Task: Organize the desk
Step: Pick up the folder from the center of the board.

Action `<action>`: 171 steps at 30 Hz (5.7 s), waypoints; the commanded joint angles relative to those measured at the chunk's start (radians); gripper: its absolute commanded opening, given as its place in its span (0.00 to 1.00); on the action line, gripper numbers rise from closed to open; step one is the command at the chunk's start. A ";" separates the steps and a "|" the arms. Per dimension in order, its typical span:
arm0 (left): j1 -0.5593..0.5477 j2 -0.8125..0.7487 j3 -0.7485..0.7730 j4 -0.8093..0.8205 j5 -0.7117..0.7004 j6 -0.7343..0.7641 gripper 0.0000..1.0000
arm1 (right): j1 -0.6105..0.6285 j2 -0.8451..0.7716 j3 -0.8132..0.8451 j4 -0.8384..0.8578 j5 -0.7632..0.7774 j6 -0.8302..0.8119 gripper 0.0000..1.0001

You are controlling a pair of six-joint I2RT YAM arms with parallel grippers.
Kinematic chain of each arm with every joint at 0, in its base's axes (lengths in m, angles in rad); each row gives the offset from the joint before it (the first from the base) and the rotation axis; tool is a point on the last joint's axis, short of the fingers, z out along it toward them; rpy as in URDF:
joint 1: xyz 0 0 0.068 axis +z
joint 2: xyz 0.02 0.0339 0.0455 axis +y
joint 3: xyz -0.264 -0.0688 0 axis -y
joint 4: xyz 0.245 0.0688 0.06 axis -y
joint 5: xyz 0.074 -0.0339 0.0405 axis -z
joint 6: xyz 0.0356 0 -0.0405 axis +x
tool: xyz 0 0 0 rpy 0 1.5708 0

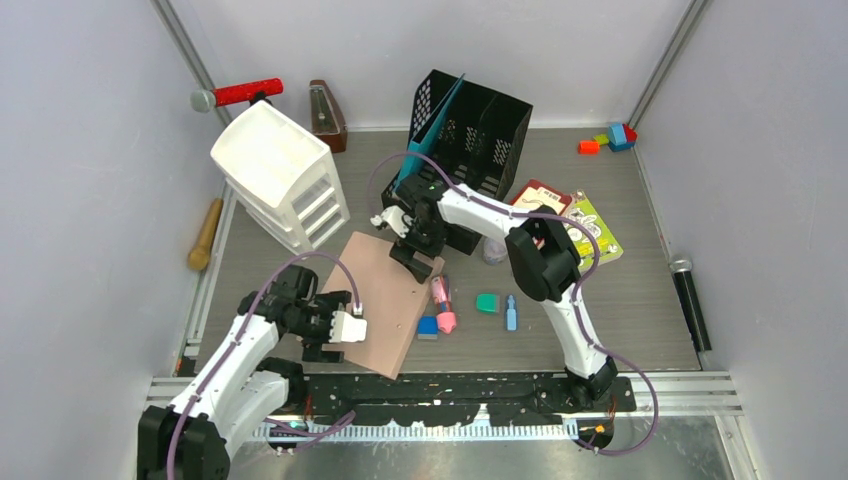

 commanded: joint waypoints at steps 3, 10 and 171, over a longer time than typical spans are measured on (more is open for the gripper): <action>-0.004 -0.017 -0.028 0.051 -0.014 0.031 0.99 | -0.008 0.022 0.038 -0.043 -0.095 -0.005 0.89; -0.004 -0.028 -0.056 0.080 -0.046 0.046 0.99 | -0.009 0.024 0.102 -0.069 -0.134 0.006 0.82; 0.124 0.638 0.690 -0.013 0.250 -0.580 0.99 | -0.135 -0.599 -0.216 -0.082 -0.348 0.170 0.01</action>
